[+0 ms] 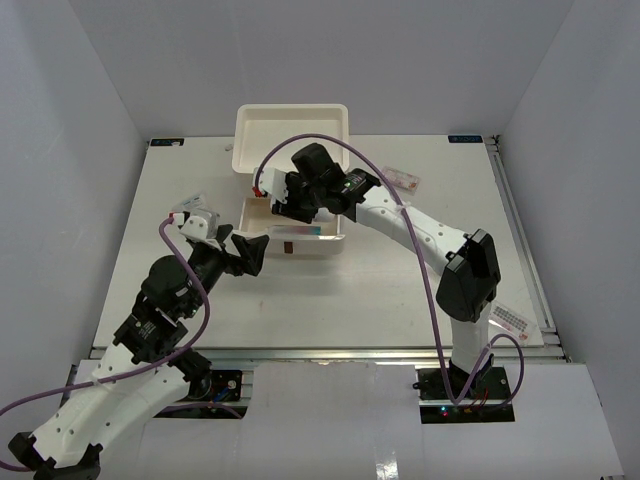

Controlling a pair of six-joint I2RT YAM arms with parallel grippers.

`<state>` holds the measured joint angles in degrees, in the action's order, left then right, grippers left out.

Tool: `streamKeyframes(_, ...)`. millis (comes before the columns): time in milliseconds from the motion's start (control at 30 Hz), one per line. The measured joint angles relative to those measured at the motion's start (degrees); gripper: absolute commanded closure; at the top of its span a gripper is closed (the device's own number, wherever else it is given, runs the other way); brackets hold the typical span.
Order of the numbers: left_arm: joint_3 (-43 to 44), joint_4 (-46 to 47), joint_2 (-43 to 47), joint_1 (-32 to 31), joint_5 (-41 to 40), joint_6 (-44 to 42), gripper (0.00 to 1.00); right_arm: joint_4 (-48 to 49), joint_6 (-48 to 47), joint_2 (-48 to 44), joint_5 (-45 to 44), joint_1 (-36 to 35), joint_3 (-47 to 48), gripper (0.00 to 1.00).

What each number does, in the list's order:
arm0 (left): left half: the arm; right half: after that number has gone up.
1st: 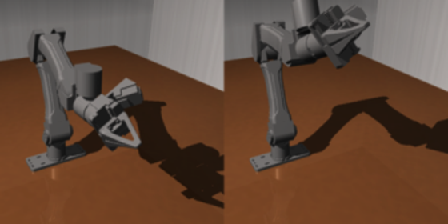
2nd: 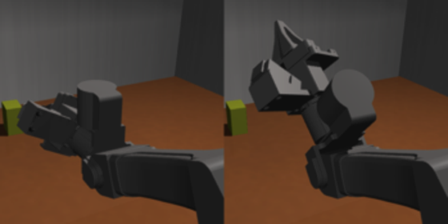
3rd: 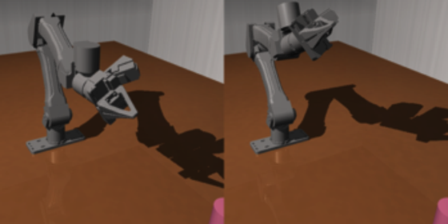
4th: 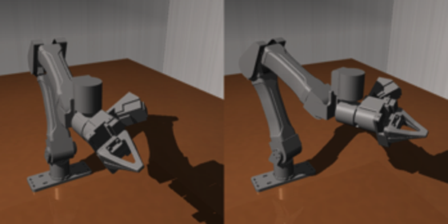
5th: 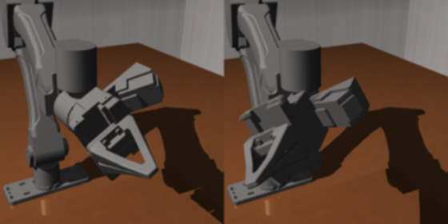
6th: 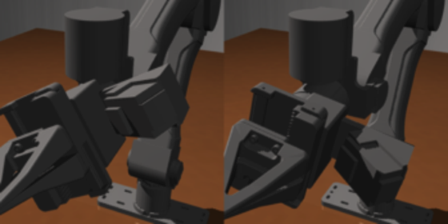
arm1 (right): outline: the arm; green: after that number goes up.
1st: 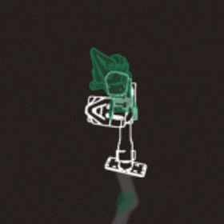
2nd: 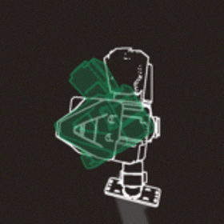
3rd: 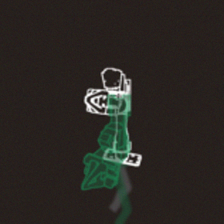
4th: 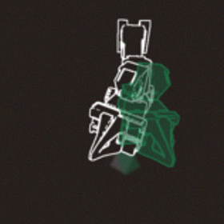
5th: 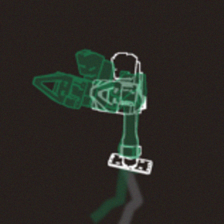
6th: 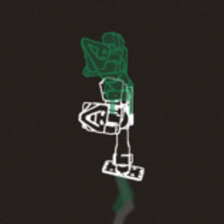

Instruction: Organize the makeup

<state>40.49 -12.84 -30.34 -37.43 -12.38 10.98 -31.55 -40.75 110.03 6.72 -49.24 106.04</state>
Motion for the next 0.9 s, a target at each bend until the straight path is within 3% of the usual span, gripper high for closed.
streamKeyframes(67,0.0,0.0,0.0,0.0,0.0,0.0,0.02,-0.3,0.2,0.2,-1.3,0.1,-0.1,0.36)
streamKeyframes(133,0.0,0.0,0.0,0.1,0.0,0.0,0.02,0.2,0.4,0.1,-2.5,0.3,-0.1,0.3)
streamKeyframes(400,0.0,0.0,0.2,0.2,1.0,0.8,0.04,1.5,1.7,-1.4,-2.9,0.4,-0.1,0.21)
streamKeyframes(600,-1.4,0.8,1.6,0.3,2.9,5.2,0.25,0.7,0.7,-6.2,1.0,0.5,-0.1,0.21)
streamKeyframes(733,-5.0,3.1,2.2,0.3,5.6,11.7,0.56,-0.6,-3.1,-10.3,5.5,1.3,-0.1,0.23)
streamKeyframes(900,-9.3,6.3,-4.8,0.3,10.1,20.7,0.69,-2.2,-10.2,-11.3,12.3,5.9,1.1,0.26)
